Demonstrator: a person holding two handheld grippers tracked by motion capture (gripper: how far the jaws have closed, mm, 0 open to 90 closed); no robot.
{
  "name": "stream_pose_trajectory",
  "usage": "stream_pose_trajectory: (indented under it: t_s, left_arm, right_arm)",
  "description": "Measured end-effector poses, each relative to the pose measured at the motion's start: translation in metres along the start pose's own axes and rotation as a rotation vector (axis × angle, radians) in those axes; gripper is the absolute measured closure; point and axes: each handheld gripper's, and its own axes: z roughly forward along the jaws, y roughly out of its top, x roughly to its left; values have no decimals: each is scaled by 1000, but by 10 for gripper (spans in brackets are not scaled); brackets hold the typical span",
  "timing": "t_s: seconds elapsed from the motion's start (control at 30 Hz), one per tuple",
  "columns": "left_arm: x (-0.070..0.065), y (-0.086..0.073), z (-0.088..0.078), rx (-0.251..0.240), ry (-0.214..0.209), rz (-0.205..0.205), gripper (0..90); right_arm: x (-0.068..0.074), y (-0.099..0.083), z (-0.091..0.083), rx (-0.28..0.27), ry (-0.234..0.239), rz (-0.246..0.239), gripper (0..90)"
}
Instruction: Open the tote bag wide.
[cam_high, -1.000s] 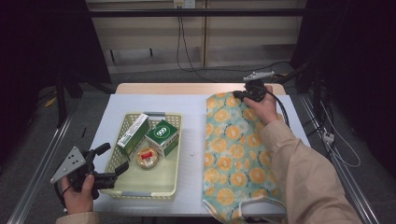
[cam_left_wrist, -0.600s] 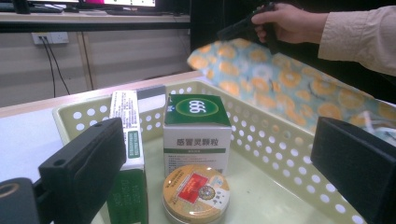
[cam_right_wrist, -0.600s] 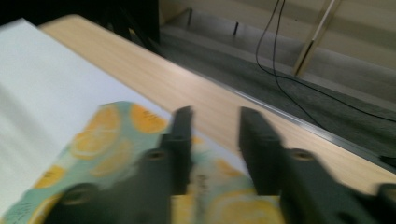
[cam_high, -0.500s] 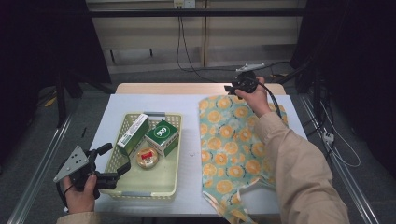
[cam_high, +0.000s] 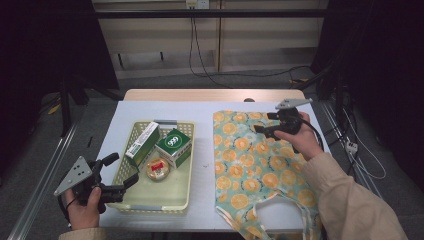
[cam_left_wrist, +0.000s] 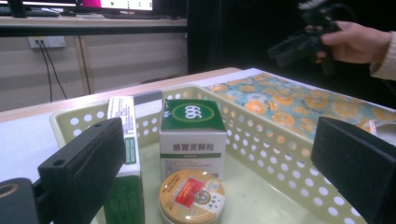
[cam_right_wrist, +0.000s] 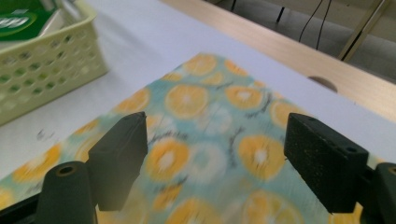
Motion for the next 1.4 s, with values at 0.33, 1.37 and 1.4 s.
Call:
stream_pose_trajectory:
  t_s: [0.33,1.37,1.4]
  left_arm:
    - [-6,2,2,6,-14,14,32]
    - [-9,1,-3,-6,1,5,31]
    - [-10,1,-2,-5,-1,4,31]
  right_arm:
    - [38,-67,-59,9,35,-32,206]
    - [105,-136,-63,156,204,-218,858]
    - [105,-135,-62,158,203,-215,873]
